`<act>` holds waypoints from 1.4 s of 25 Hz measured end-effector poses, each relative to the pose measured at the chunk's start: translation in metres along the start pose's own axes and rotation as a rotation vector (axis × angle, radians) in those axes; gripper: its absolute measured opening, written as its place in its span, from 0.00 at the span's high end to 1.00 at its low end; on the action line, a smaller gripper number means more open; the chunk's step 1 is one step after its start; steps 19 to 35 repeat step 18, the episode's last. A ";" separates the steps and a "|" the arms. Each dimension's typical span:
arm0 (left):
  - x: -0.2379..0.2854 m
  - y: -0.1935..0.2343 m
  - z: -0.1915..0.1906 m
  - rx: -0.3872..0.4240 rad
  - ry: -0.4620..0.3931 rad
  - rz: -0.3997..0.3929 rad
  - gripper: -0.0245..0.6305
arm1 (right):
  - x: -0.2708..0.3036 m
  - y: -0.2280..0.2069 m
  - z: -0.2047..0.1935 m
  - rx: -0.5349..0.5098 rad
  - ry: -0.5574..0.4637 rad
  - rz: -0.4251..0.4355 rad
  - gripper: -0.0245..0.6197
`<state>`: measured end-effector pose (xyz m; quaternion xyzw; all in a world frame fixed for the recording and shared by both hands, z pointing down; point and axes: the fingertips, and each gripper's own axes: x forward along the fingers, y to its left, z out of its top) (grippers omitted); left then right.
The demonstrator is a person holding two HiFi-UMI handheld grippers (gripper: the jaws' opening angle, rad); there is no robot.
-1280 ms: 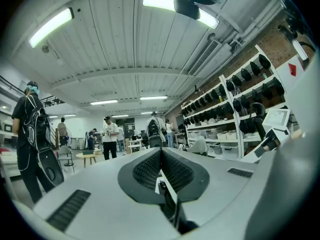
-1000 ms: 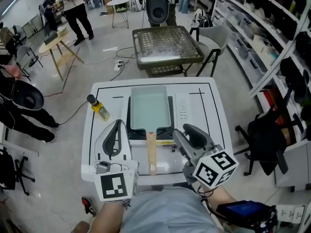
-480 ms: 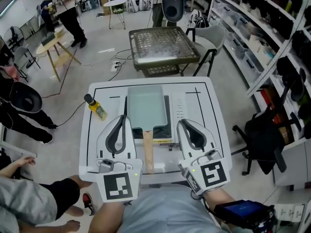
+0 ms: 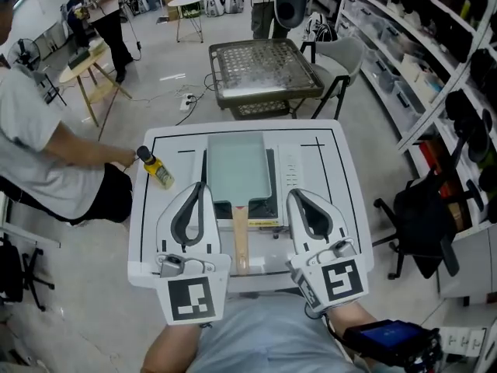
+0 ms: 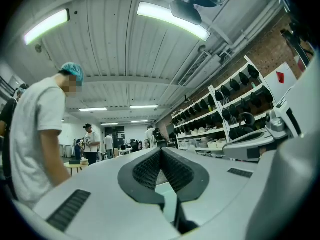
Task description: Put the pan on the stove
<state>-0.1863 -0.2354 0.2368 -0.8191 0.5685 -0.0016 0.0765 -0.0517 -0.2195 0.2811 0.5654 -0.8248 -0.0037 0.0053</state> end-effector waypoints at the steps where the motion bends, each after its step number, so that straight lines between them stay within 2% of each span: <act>1: -0.001 0.001 0.000 0.001 0.000 0.000 0.93 | 0.000 0.001 0.000 0.001 0.000 0.001 0.89; 35: -0.003 -0.001 -0.003 0.007 0.011 -0.005 0.93 | 0.000 0.004 -0.004 0.004 0.012 0.002 0.89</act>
